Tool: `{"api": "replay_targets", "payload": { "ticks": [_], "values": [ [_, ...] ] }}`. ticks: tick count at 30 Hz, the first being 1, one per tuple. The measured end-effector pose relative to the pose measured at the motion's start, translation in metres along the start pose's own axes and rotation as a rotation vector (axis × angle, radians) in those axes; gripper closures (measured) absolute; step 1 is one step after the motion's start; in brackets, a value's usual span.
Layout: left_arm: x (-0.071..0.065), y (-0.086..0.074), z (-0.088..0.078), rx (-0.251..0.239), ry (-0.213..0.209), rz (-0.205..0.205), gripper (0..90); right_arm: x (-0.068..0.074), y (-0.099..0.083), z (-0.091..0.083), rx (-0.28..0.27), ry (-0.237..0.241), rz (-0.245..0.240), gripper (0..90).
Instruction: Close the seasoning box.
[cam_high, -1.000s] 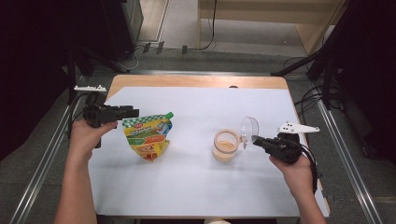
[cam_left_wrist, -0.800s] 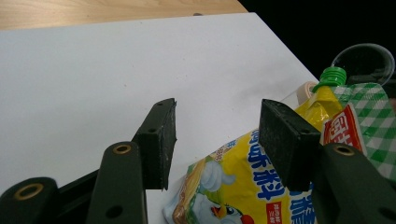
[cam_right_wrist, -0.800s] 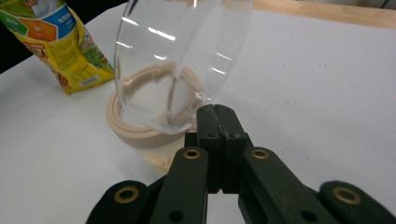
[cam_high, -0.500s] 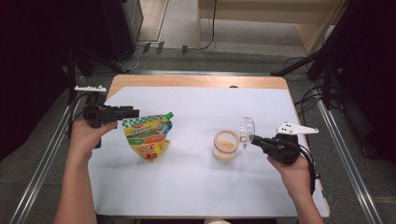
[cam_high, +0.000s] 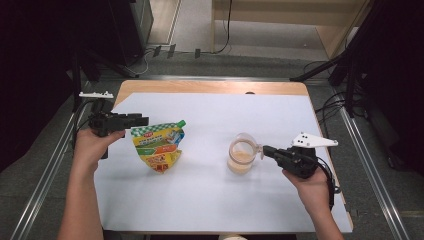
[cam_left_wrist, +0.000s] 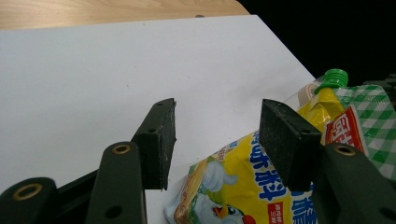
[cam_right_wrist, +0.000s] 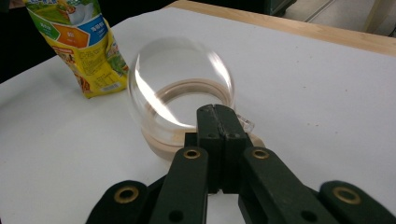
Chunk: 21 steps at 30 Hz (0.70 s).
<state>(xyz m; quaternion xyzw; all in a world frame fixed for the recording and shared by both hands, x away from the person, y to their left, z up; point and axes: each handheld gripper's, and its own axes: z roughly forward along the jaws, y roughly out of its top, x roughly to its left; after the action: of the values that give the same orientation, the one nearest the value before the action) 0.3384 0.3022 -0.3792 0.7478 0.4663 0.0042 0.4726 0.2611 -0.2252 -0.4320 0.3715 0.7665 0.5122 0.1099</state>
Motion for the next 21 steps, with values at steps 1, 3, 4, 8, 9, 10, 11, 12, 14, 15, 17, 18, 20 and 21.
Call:
{"api": "replay_targets", "payload": {
  "ticks": [1, 3, 4, 8, 9, 10, 11, 12, 14, 15, 17, 18, 20, 21],
  "values": [
    [0.000, 0.000, 0.000, 0.000, -0.001, 0.001, 46.7, 0.000, 0.000, 0.000, 0.001, 0.000, -0.002, 90.0],
    [0.000, 0.000, 0.000, 0.001, -0.001, 0.001, 46.7, 0.000, 0.000, 0.000, 0.007, 0.000, -0.003, 90.0],
    [0.001, 0.000, 0.000, 0.002, -0.002, 0.001, 46.7, 0.000, -0.001, 0.000, 0.009, 0.001, -0.004, 90.0],
    [0.001, 0.000, 0.000, 0.002, -0.001, -0.002, 46.7, -0.001, -0.002, -0.001, 0.019, -0.003, -0.003, 85.1],
    [0.001, -0.001, 0.000, 0.003, -0.002, -0.001, 46.6, -0.001, -0.003, -0.002, 0.021, -0.003, 0.000, 84.2],
    [0.001, -0.001, 0.000, 0.003, 0.000, -0.002, 46.7, -0.002, -0.003, -0.002, 0.024, -0.002, 0.003, 82.9],
    [0.001, -0.001, 0.000, 0.005, -0.001, -0.002, 46.6, -0.003, -0.004, -0.002, 0.027, -0.006, 0.004, 81.6],
    [0.001, -0.001, 0.000, 0.006, -0.001, -0.001, 46.6, -0.004, -0.004, -0.002, 0.029, -0.007, 0.004, 80.4],
    [0.001, -0.001, 0.001, 0.005, -0.001, -0.002, 46.6, -0.006, -0.006, -0.002, 0.031, -0.010, 0.008, 76.2],
    [0.001, -0.001, 0.001, 0.006, -0.001, -0.001, 46.5, -0.007, -0.006, -0.002, 0.038, -0.009, 0.008, 74.2],
    [0.002, -0.001, 0.001, 0.007, -0.002, -0.006, 46.1, -0.010, -0.008, -0.001, 0.053, -0.015, 0.020, 70.5],
    [0.002, -0.001, 0.001, 0.008, -0.001, -0.007, 45.9, -0.011, -0.009, -0.001, 0.057, -0.015, 0.028, 70.1],
    [0.002, -0.001, 0.002, 0.004, -0.004, -0.010, 45.4, -0.015, -0.011, -0.001, 0.062, -0.015, 0.038, 66.8],
    [0.002, -0.001, 0.001, 0.003, -0.003, -0.013, 45.3, -0.016, -0.011, -0.001, 0.062, -0.013, 0.041, 64.2]
  ]
}}
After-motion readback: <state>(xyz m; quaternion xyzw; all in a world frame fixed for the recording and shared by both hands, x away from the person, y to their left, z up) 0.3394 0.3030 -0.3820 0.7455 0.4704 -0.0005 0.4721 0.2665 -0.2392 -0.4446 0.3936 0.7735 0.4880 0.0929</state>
